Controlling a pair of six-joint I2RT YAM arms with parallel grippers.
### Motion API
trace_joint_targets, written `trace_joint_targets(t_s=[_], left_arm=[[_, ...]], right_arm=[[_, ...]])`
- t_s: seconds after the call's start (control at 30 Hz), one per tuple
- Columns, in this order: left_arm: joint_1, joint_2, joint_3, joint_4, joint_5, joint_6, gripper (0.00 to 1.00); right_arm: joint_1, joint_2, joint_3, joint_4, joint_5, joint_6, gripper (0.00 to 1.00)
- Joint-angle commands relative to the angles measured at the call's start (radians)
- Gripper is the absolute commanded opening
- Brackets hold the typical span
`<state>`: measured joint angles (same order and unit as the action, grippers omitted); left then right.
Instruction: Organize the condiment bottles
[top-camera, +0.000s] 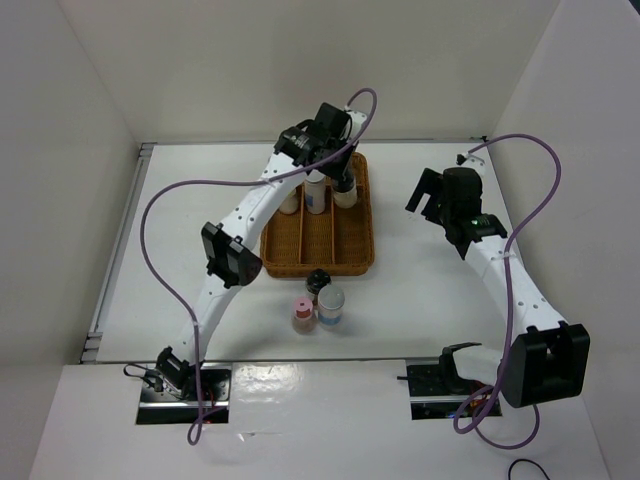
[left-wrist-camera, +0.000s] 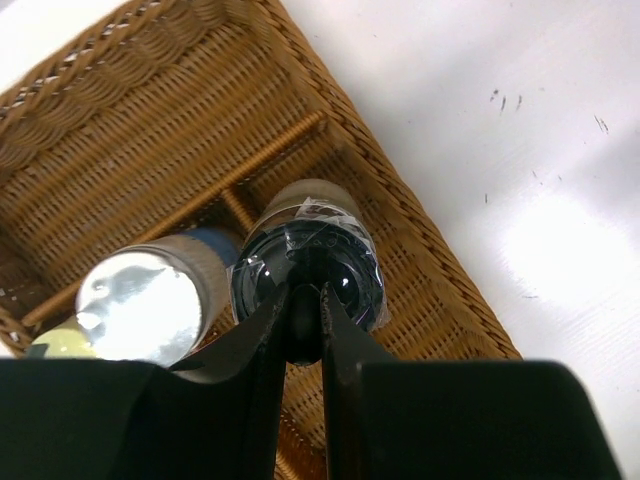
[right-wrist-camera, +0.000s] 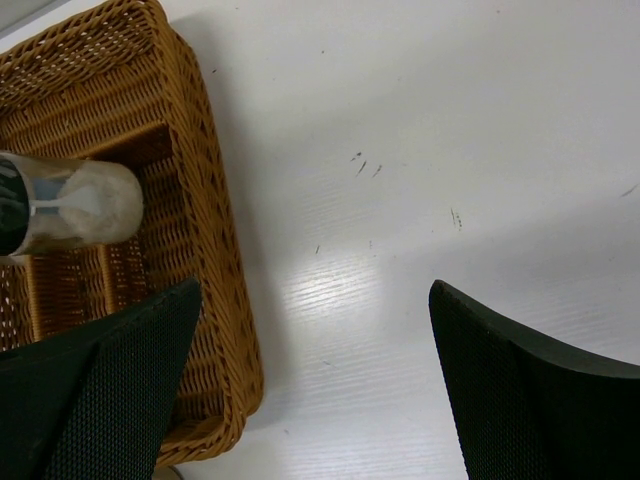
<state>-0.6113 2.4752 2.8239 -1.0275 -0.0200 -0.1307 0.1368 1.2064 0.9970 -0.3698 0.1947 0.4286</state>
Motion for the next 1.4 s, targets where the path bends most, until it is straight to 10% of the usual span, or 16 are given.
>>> trace_joint_targets(t_s=[0.0, 0.5, 0.83, 1.07, 1.37], left_arm=[[-0.004, 0.011, 0.058, 0.046, 0.04, 0.011, 0.2], [0.007, 0.149, 0.164, 0.046, -0.008, 0.011, 0.25], [0.007, 0.169, 0.175, 0.046, -0.029, 0.002, 0.64], [-0.002, -0.04, 0.152, -0.002, -0.09, -0.03, 0.98], [0.073, -0.421, 0.01, -0.144, -0.3, -0.133, 1.0]], right_arm=[[-0.006, -0.015, 0.045, 0.008, -0.001, -0.008, 0.98], [-0.006, -0.015, 0.035, -0.001, -0.04, -0.042, 0.98], [-0.006, -0.005, 0.057, -0.014, -0.136, -0.126, 0.98], [0.021, -0.063, 0.13, -0.014, -0.374, -0.321, 0.98], [0.346, -0.102, 0.267, -0.058, -0.506, -0.496, 0.98]])
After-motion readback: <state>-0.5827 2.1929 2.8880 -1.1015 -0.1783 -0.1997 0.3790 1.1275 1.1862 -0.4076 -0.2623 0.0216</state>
